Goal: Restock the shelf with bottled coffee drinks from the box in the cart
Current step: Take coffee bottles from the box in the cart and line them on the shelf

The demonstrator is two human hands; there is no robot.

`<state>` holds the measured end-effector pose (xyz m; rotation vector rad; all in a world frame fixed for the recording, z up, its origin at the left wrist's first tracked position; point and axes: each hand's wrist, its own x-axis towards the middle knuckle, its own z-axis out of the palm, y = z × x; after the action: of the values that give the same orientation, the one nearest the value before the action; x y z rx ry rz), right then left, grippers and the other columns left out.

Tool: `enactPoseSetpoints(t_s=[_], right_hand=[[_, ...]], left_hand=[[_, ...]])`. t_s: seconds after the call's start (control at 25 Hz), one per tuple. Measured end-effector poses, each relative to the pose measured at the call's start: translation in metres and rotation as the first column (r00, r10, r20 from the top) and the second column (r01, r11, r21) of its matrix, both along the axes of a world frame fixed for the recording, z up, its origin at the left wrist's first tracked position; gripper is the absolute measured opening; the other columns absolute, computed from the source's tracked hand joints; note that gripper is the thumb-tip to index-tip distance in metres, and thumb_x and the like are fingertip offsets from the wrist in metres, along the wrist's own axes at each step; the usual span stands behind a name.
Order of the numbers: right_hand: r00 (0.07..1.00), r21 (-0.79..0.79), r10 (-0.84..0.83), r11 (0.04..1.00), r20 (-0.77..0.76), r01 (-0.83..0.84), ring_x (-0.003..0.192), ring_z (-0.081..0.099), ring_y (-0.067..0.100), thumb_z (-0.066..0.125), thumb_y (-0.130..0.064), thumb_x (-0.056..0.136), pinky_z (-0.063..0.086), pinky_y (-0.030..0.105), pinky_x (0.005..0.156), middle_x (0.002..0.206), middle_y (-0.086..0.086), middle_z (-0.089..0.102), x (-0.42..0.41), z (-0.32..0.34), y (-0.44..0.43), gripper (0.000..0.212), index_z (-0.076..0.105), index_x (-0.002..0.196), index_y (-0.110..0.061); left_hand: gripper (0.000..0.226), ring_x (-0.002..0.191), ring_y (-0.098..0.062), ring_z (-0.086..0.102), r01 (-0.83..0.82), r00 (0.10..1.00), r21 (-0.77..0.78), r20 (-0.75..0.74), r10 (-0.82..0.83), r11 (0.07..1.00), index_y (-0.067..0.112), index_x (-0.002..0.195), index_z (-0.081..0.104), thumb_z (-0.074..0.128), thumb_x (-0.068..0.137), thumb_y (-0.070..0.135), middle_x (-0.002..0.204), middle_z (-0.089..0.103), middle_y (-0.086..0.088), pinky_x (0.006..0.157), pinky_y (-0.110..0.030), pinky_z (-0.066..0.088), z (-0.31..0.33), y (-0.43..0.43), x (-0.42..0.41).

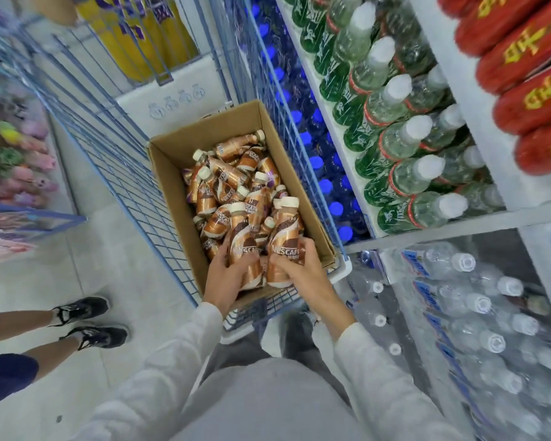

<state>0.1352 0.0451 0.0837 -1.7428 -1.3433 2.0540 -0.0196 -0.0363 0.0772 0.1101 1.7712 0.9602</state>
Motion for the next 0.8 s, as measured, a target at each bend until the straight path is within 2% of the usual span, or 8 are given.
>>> enactPoseSetpoints(t_s=[0.08, 0.16, 0.24, 0.32, 0.44, 0.6, 0.72, 0.8], right_hand=[[0.995, 0.037, -0.07, 0.997, -0.065, 0.073, 0.093, 0.068, -0.009, 0.076, -0.052, 0.077, 0.05, 0.019, 0.078, 0.104, -0.032, 0.069, 0.017, 0.038, 0.0, 0.042, 0.049, 0.109, -0.057], [0.981, 0.073, -0.145, 0.985, -0.13, 0.156, 0.092, 0.069, -0.007, 0.076, -0.047, 0.082, 0.051, 0.014, 0.072, 0.104, -0.028, 0.072, 0.036, 0.066, 0.001, 0.044, 0.049, 0.117, -0.052], [0.964, 0.13, -0.213, 0.963, -0.161, 0.235, 0.093, 0.07, -0.003, 0.078, -0.038, 0.085, 0.053, 0.017, 0.076, 0.103, -0.024, 0.074, 0.056, 0.093, 0.004, 0.047, 0.051, 0.123, -0.04], [0.941, 0.187, -0.279, 0.931, -0.19, 0.314, 0.094, 0.071, -0.001, 0.078, -0.031, 0.087, 0.055, 0.02, 0.08, 0.102, -0.022, 0.074, 0.077, 0.119, 0.009, 0.046, 0.051, 0.124, -0.035], [0.886, 0.277, -0.389, 0.849, -0.251, 0.451, 0.092, 0.072, 0.001, 0.077, -0.024, 0.088, 0.054, 0.013, 0.07, 0.101, -0.019, 0.074, 0.112, 0.162, 0.009, 0.042, 0.054, 0.122, -0.031], [0.812, 0.395, -0.486, 0.711, -0.323, 0.582, 0.094, 0.072, 0.002, 0.078, -0.033, 0.085, 0.053, 0.012, 0.071, 0.102, -0.018, 0.074, 0.165, 0.218, 0.002, 0.041, 0.054, 0.118, -0.035], [0.757, 0.488, -0.547, 0.582, -0.358, 0.651, 0.095, 0.072, 0.003, 0.077, -0.047, 0.073, 0.054, 0.013, 0.074, 0.105, -0.017, 0.074, 0.207, 0.259, -0.007, 0.043, 0.056, 0.111, -0.043], [0.724, 0.54, -0.578, 0.499, -0.375, 0.678, 0.093, 0.072, 0.004, 0.077, -0.05, 0.07, 0.054, 0.016, 0.073, 0.103, -0.015, 0.074, 0.233, 0.283, -0.013, 0.038, 0.058, 0.103, -0.049]], left_hand=[[0.072, 0.113, -0.017, 0.069, 0.034, 0.999, 0.098, -0.001, -0.034, 0.995, 0.031, 0.137, 0.058, 0.083, 0.072, 0.045, 0.125, 0.072, 0.008, 0.103, -0.048, 0.053, 0.03, 0.006, 0.012], [0.068, 0.113, -0.018, 0.07, 0.084, 0.996, 0.19, -0.006, -0.084, 0.978, 0.033, 0.134, 0.06, 0.084, 0.072, 0.043, 0.124, 0.072, 0.007, 0.101, -0.049, 0.054, 0.055, 0.015, 0.026], [0.059, 0.11, -0.018, 0.071, 0.125, 0.99, 0.289, 0.02, -0.137, 0.949, 0.04, 0.13, 0.063, 0.084, 0.076, 0.036, 0.121, 0.074, 0.007, 0.096, -0.045, 0.057, 0.084, 0.026, 0.045], [0.044, 0.103, -0.017, 0.074, 0.193, 0.976, 0.378, 0.02, -0.216, 0.906, 0.051, 0.116, 0.068, 0.082, 0.084, 0.025, 0.113, 0.077, 0.009, 0.084, -0.036, 0.062, 0.111, 0.039, 0.066], [0.035, 0.095, -0.025, 0.076, 0.321, 0.937, 0.464, -0.029, -0.348, 0.826, 0.04, 0.114, 0.07, 0.078, 0.088, 0.019, 0.106, 0.078, 0.001, 0.081, -0.043, 0.062, 0.153, 0.06, 0.1], [0.036, 0.097, -0.022, 0.075, 0.467, 0.845, 0.603, -0.09, -0.527, 0.646, 0.032, 0.119, 0.068, 0.077, 0.087, 0.02, 0.109, 0.077, 0.0, 0.076, -0.03, 0.062, 0.206, 0.092, 0.147], [0.053, 0.105, -0.026, 0.073, 0.518, 0.747, 0.698, -0.088, -0.659, 0.494, 0.027, 0.126, 0.066, 0.084, 0.076, 0.028, 0.115, 0.076, -0.004, 0.083, -0.037, 0.06, 0.245, 0.114, 0.19], [0.054, 0.105, -0.026, 0.073, 0.519, 0.699, 0.753, -0.101, -0.708, 0.404, 0.028, 0.121, 0.071, 0.081, 0.068, 0.032, 0.115, 0.076, -0.006, 0.083, -0.036, 0.059, 0.267, 0.126, 0.219]])
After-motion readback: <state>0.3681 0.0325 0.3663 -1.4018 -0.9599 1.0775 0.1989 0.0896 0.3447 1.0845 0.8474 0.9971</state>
